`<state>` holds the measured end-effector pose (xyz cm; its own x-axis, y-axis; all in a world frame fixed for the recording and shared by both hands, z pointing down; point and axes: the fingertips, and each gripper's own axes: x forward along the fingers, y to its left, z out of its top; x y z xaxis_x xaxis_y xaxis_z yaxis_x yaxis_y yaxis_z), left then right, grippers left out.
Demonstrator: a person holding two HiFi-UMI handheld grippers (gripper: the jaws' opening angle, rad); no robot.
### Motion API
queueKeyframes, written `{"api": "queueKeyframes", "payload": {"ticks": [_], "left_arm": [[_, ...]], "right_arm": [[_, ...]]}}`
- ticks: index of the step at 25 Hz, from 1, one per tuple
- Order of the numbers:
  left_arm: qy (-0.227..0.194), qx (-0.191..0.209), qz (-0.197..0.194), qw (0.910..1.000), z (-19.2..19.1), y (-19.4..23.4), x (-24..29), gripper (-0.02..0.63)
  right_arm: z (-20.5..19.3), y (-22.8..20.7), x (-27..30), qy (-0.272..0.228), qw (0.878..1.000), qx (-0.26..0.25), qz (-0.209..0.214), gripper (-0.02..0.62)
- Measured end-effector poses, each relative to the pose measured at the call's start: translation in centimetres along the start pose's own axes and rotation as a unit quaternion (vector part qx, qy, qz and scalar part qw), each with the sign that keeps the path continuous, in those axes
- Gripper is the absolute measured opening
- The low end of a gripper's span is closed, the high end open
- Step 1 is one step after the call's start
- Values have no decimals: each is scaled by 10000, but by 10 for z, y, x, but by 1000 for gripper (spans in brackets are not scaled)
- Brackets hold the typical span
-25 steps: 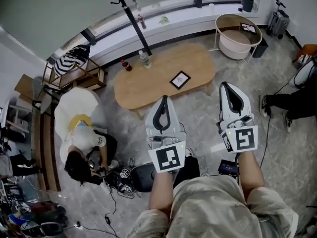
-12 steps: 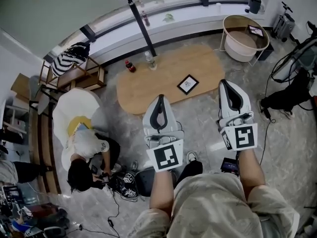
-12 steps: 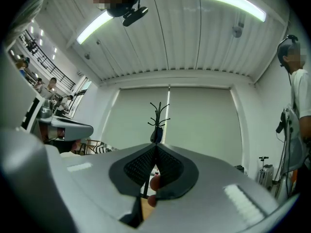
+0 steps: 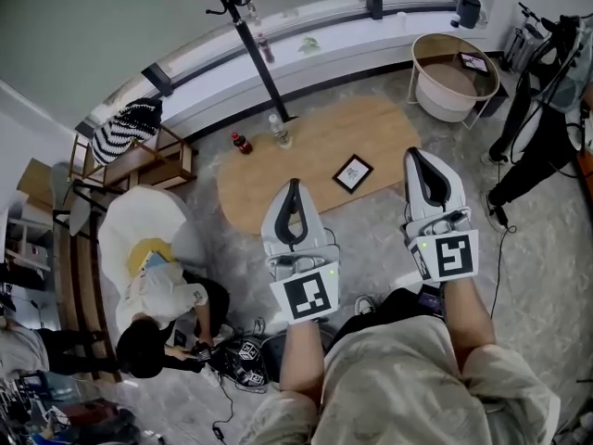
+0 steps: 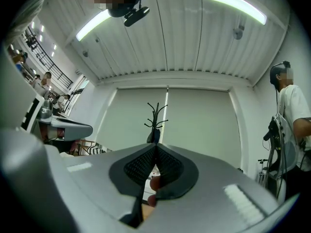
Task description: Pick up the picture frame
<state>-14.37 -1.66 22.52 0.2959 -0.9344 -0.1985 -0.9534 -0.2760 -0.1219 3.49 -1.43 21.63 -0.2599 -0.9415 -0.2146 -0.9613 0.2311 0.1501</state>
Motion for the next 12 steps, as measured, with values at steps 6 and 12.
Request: {"api": "queueKeyframes", "payload": {"ticks": [6,12], "left_arm": [[-62,107,47,9999,-9,6,23,2],[-16,171,111,9998,-24,9,65,2]], "right_arm": [[-17,-13,22,-49,9999,91,-19,2],[-36,-29,63,-64,9999,145,49,2]]}}
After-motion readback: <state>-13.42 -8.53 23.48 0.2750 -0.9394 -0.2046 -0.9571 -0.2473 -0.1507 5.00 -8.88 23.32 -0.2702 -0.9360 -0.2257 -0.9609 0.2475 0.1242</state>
